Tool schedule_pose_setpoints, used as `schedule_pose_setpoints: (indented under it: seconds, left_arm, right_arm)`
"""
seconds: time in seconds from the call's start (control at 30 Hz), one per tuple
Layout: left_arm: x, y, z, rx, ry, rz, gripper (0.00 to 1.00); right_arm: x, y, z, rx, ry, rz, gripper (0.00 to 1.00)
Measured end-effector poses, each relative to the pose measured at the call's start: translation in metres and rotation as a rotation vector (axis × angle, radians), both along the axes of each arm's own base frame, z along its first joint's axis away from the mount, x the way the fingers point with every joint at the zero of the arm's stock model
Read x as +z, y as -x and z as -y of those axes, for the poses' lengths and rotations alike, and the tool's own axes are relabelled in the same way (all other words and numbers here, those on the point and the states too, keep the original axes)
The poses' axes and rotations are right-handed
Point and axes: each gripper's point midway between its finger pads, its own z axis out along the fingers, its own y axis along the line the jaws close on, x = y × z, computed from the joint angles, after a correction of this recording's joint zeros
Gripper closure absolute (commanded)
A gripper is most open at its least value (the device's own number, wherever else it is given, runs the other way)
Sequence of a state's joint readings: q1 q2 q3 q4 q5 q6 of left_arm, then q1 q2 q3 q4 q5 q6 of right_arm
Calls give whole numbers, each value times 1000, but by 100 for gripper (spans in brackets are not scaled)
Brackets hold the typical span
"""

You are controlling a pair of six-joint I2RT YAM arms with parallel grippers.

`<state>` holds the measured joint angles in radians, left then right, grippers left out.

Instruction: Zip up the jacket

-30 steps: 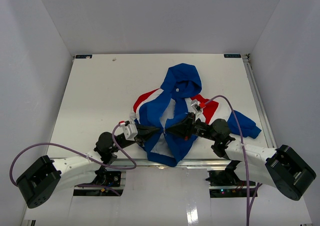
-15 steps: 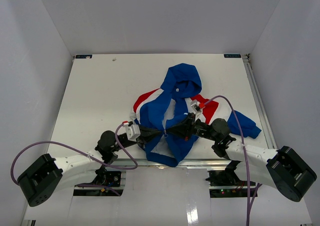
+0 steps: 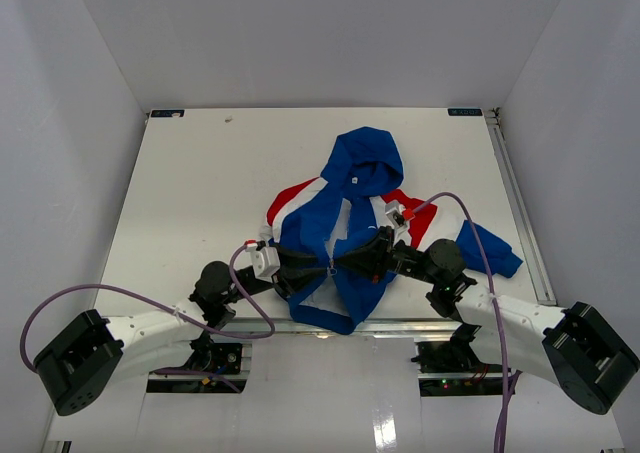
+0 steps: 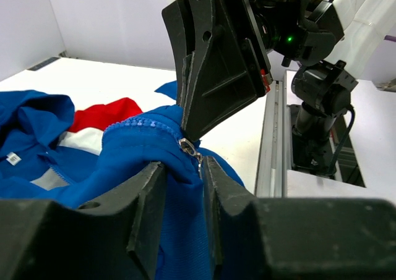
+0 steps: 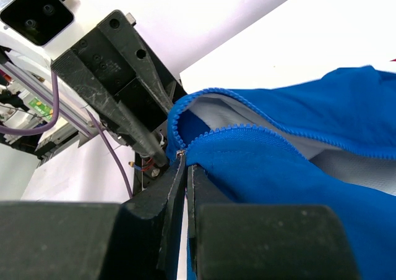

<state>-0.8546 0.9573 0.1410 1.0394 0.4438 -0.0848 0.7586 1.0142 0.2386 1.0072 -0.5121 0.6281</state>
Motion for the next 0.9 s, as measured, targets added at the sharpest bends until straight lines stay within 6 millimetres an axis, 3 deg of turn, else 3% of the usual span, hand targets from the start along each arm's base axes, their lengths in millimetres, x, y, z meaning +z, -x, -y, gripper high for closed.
schedule_pose_setpoints:
  seconds: [0.5, 0.9]
  left_arm:
    - [-10, 0, 2, -7, -23, -50, 52]
    - [-8, -2, 1, 3, -12, -50, 50]
  right_arm:
    - [1, 1, -1, 10, -9, 11, 92]
    - [-2, 2, -2, 21, -8, 14, 92]
